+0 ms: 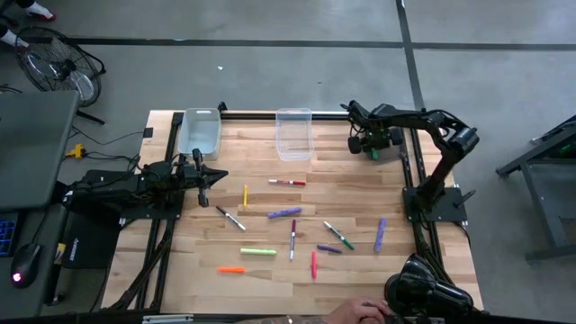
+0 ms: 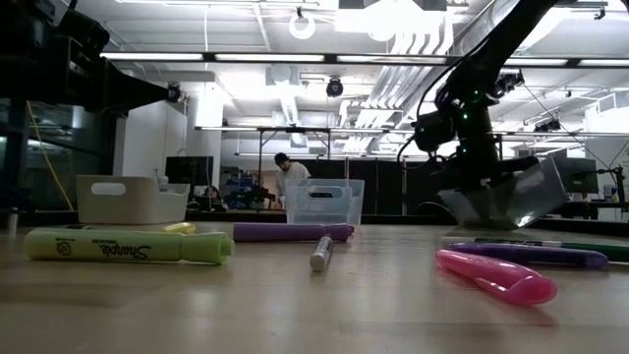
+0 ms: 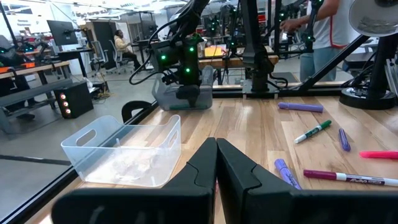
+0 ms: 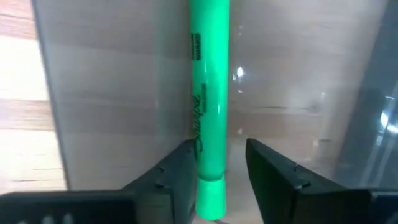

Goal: Pick & Place Markers
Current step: Put the green highlighter pen into the black bin, then put the right purple highlighter pen into the black bin

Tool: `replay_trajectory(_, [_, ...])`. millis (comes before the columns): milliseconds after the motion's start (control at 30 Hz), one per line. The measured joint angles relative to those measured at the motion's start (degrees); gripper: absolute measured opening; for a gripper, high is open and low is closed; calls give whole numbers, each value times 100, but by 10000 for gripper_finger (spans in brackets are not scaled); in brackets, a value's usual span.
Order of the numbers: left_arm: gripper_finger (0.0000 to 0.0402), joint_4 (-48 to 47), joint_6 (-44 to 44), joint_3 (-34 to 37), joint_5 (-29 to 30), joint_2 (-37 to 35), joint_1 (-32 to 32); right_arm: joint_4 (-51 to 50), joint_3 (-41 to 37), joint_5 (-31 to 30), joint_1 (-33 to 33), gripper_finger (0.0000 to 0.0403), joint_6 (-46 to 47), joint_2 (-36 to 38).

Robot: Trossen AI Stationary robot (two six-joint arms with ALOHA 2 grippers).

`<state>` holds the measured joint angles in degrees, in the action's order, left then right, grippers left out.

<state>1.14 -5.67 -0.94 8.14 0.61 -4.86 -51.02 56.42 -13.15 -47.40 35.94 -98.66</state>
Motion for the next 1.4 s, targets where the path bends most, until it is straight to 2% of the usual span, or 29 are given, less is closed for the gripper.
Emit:
replay_trajectory(267, [1,-1,0,-1,2,-1,0,-20,6,-32,0,173,3,263])
replay_trajectory(867, [1,-1,0,-1,2,1,2,-322,9,22,0,168,178,1340])
replay_trajectory(1167, [1,-1,0,-1,0,-1,2,-337,9,313,124,161,123,2109])
replay_trajectory(1400, [1,-1,0,0,1,0,1,-337,11,719,353,161,-297,2518])
